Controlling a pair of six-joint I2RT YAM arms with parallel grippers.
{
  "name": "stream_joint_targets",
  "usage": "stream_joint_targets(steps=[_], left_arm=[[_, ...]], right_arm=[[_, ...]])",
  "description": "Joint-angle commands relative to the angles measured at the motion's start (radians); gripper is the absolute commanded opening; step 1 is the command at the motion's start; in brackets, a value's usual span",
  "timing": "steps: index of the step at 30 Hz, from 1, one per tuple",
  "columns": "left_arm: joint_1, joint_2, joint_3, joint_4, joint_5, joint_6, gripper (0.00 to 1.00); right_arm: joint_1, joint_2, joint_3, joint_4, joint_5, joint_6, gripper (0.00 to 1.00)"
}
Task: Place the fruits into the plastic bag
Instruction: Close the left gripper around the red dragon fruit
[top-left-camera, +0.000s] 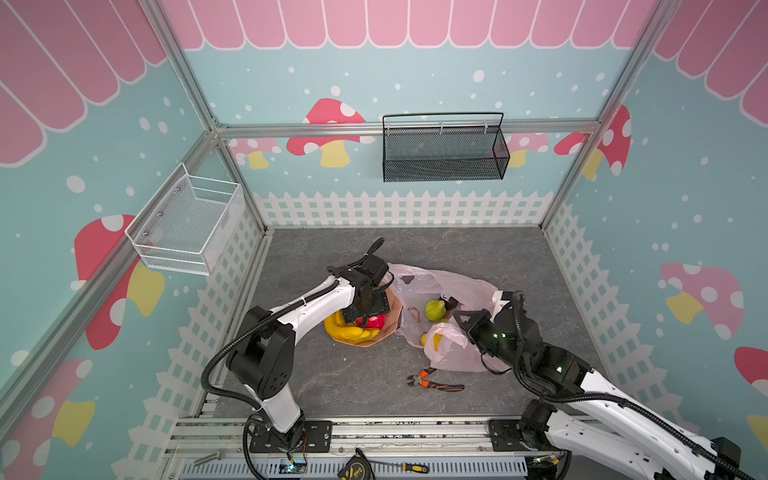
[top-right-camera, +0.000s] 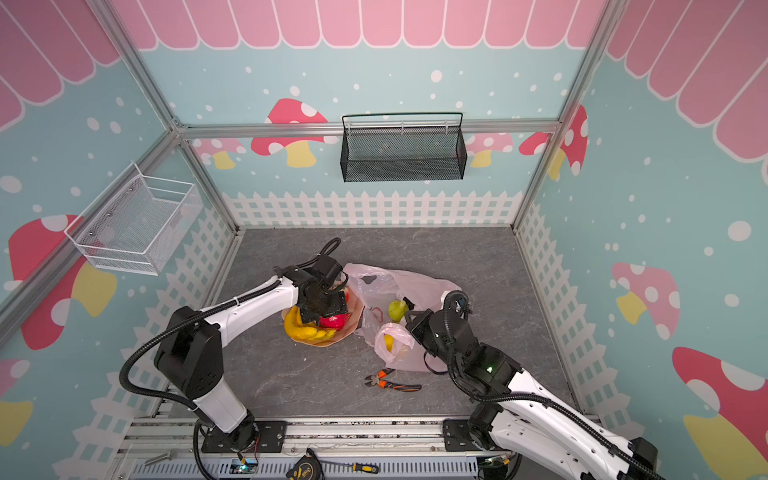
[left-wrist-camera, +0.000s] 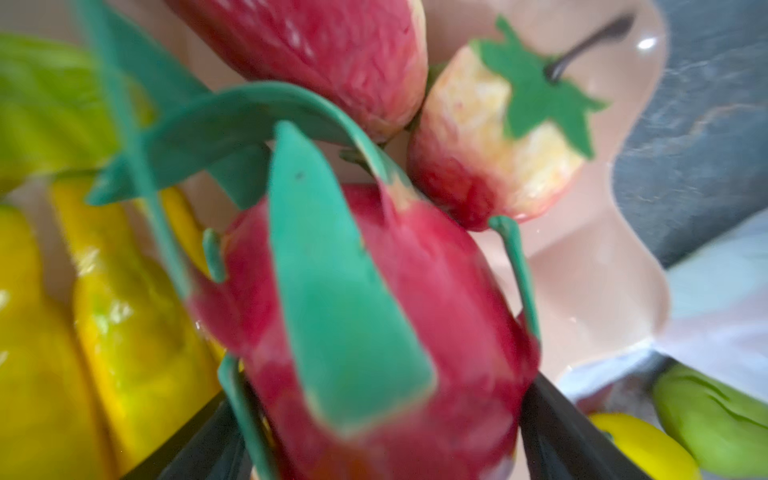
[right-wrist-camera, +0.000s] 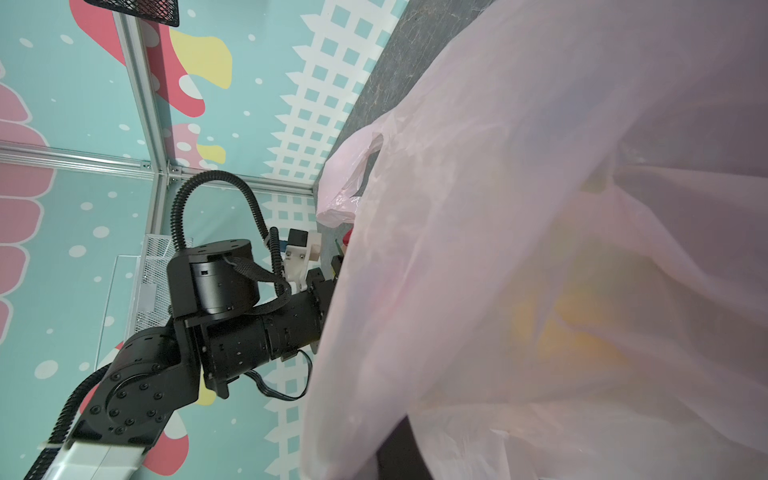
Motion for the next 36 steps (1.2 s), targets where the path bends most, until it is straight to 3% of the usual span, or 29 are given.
stream_joint_targets(steps=[1, 14, 19, 21, 36], left_arm=[[0.004, -0.071, 0.038, -0.031, 0.004, 0.021, 0.65], [0.017, -0.093, 0.035, -0.05, 0.032, 0.048, 0.64], [0.017, -0.09, 0.041, -0.055, 0.038, 0.058, 0.87], [0.015, -0.087, 0.05, -0.054, 0.032, 0.066, 0.91], [0.008, 0.0, 0.036, -0.065, -0.022, 0.097, 0.94]], right_arm=[[-0.003, -0.008, 0.025, -0.011, 0.022, 0.005, 0.0], [-0.003, -0.016, 0.019, -0.014, 0.022, 0.009, 0.0], [-0.003, -0.02, 0.023, -0.015, 0.028, 0.007, 0.0], [-0.003, -0.018, 0.023, -0.015, 0.027, 0.006, 0.0], [-0.003, -0.014, 0.028, -0.015, 0.024, 0.002, 0.01]])
